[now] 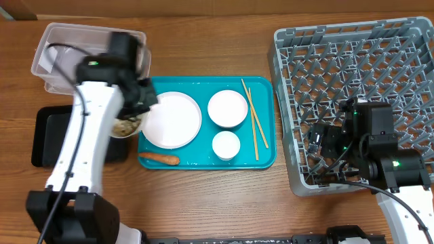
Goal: Sort waste into correct bins and load items into the dishwasher
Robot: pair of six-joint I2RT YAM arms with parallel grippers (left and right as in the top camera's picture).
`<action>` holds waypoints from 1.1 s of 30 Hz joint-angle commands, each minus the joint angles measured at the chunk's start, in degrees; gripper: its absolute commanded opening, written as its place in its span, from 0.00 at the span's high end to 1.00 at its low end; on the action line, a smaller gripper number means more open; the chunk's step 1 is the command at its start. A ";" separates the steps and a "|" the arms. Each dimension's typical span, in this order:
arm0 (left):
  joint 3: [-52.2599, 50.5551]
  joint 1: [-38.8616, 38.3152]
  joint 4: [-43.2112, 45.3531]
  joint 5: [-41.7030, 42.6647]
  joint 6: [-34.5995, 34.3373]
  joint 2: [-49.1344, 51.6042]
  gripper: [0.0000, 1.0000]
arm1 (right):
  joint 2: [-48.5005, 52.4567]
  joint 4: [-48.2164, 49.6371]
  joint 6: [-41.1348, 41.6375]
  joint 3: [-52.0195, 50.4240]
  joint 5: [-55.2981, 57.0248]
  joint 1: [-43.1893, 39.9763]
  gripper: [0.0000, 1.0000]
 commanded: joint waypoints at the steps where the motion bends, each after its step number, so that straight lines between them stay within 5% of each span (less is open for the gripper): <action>1: -0.44 6.47 1.51 8.44 6.27 0.20 0.96 | -0.52 0.26 0.04 1.84 0.59 0.15 0.00; 21: -14.36 32.72 13.92 51.10 30.38 7.78 0.96 | -0.52 0.26 0.04 1.84 0.57 0.15 0.00; 33: -14.40 41.94 11.43 69.81 32.15 20.13 0.96 | -0.52 0.26 0.04 1.84 0.57 0.15 0.00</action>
